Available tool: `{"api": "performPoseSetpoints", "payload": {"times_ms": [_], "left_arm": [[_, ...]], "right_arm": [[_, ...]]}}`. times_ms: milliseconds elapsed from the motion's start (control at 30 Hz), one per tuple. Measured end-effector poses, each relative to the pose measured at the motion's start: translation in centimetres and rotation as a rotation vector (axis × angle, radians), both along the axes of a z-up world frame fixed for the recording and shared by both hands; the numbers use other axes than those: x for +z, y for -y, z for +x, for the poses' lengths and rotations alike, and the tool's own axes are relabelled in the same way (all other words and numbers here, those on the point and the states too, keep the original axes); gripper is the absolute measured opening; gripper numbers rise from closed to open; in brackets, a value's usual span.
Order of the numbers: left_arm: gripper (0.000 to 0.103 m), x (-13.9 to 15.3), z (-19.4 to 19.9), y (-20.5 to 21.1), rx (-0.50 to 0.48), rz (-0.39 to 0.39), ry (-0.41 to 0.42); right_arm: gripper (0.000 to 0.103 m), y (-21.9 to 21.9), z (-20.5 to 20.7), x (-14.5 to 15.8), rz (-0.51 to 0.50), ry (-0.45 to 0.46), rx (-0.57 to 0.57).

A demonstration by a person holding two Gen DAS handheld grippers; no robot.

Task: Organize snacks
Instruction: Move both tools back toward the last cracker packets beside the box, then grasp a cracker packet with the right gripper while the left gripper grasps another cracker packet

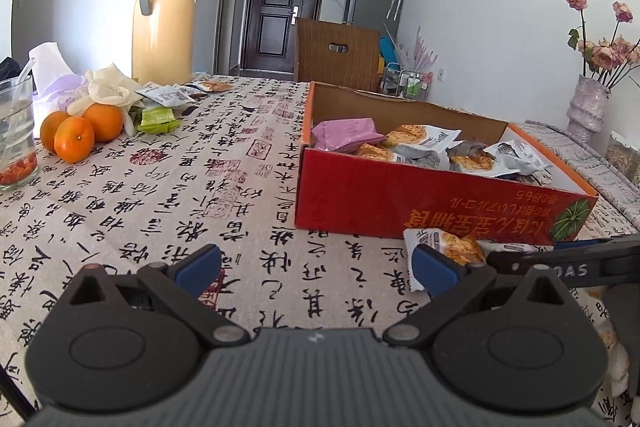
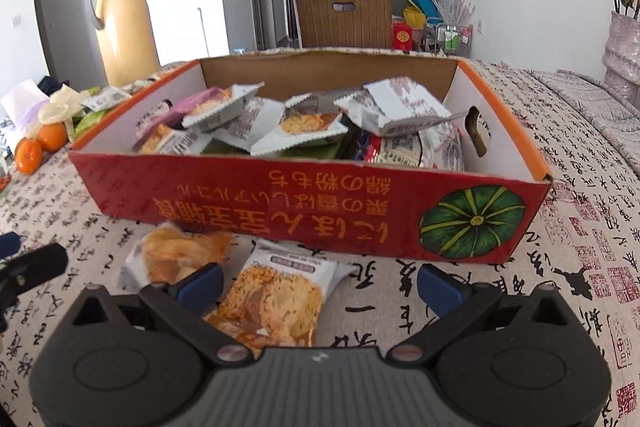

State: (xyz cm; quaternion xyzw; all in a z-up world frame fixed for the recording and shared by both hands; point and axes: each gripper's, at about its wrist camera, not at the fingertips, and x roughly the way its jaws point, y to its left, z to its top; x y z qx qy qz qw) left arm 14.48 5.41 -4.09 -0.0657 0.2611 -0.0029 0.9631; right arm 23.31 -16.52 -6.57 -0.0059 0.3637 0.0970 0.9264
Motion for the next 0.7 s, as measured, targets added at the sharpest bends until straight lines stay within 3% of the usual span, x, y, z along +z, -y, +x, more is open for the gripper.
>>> {"api": "performPoseSetpoints", "payload": {"times_ms": [233,333,567,700], "left_arm": [[0.103,-0.1,0.0,-0.3,-0.002,-0.021,0.001],[0.103,-0.1,0.0,-0.3,-0.003,-0.029,0.001],[0.103,-0.2,0.1,-0.6,-0.003,-0.046,-0.007],[0.103,-0.2,0.2,-0.6,0.001,-0.052,-0.011]], "right_arm": [[0.103,-0.8,0.1,-0.7,-0.041,0.001,0.005],[0.096,-1.0,-0.3,-0.6,-0.041,0.019,0.022],[0.047,-1.1,-1.2,0.1,-0.015,0.049,0.076],[0.041,-1.0,-1.8,0.3,-0.001,0.062,0.091]]}}
